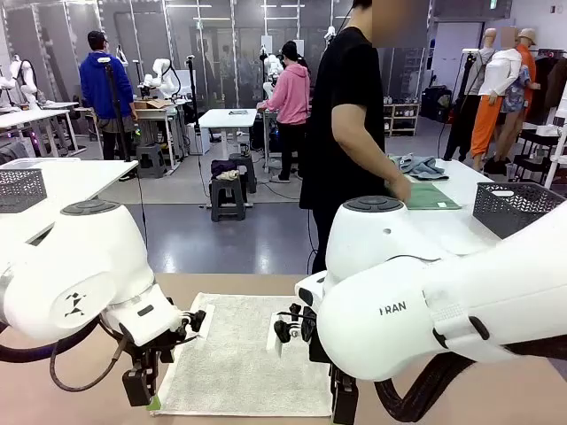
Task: Fold the towels and place them in the basket.
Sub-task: When a person lays out a Towel with hook on the table, fold it in half twice.
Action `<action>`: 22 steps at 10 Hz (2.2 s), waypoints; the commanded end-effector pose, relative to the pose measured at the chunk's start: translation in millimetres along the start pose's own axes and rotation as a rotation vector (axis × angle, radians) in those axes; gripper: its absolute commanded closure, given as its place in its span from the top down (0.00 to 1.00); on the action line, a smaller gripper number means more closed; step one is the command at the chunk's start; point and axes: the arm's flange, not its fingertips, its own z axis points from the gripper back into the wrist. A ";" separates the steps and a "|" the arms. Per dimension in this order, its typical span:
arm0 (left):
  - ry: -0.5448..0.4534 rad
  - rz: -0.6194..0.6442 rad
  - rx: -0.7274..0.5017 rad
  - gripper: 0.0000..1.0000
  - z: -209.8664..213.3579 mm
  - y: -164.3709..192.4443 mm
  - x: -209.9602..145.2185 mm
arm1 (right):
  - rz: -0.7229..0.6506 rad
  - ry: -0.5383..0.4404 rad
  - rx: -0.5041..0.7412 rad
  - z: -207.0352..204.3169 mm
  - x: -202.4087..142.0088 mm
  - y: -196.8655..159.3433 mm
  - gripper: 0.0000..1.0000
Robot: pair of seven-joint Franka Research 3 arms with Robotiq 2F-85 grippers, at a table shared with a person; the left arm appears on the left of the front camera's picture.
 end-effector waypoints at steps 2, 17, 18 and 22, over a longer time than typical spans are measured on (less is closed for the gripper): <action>-0.008 -0.028 -0.016 1.00 -26.0 -44.4 -27.9 | 0.045 -0.021 0.011 -23.0 -18.9 6.6 1.00; 0.016 -0.060 -0.030 1.00 -66.5 -55.7 -41.6 | 0.073 0.018 -0.015 -71.0 -32.6 11.7 1.00; 0.023 -0.068 -0.022 0.81 -65.6 -56.3 -39.5 | 0.076 0.019 -0.016 -70.7 -32.7 11.6 0.82; 0.026 -0.063 -0.003 0.80 -57.1 -54.4 -31.8 | 0.070 0.023 -0.040 -67.1 -30.7 9.4 0.80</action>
